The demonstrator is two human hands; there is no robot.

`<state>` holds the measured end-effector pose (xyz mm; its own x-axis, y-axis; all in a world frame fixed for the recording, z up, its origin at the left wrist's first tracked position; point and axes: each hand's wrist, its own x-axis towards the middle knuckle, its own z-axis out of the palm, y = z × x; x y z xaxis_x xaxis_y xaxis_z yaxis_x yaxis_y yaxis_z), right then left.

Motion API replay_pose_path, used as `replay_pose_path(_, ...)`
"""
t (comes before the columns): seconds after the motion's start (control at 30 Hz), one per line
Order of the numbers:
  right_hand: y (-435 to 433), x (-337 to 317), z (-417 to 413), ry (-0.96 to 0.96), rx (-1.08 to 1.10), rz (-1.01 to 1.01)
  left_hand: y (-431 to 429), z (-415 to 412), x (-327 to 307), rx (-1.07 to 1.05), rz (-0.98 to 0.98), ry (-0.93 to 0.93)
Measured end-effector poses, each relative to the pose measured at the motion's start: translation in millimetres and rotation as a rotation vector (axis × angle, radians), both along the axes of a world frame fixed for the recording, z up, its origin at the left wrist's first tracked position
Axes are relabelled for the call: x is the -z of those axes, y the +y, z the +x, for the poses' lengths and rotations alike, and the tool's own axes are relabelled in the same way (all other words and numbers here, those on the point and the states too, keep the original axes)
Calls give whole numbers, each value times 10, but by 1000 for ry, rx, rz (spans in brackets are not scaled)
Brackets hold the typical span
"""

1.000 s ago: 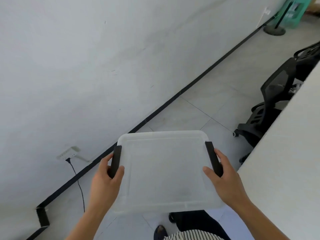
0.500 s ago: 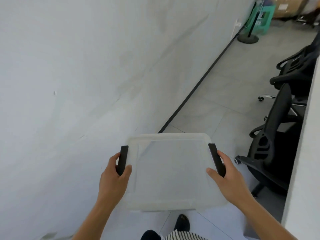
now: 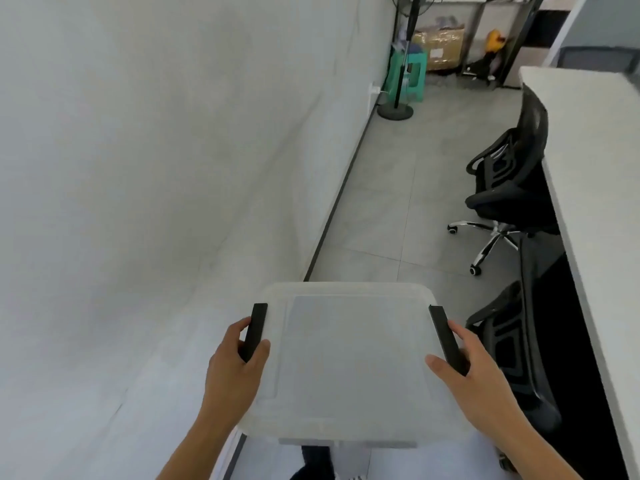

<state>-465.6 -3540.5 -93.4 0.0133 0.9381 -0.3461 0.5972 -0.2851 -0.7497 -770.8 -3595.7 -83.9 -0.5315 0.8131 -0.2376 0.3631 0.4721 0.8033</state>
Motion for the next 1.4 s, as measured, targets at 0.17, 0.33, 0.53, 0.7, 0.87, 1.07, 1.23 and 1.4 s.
replay_pose_path(0.17,888,-127,-30,10,191,-1,1408,-117,-124,191,14,-3)
replay_pose_path(0.33,1837,-52,44,37,355,-6,2721,-29,-45,315,15,-13)
replay_pose_path(0.53,3389,62,248,51,394,-7,4320,196,35,345,5,-11)
replay_pose_path(0.7,4791,-67,325,53,344,-15,5548,269,-136,306,13,-7)
replay_pose_path(0.87,6018,-169,314,73,313,-20,6651,253,-169,256,16,-9)
replay_pose_path(1.07,7425,-59,314,44,342,-12,8202,293,36,263,22,-59)
replay_pose_path(1.23,8591,-157,317,35,424,-1,9599,345,-15,322,43,-94)
replay_pose_path(1.4,9608,-308,433,40,498,20,10918,503,-154,398,30,-92)
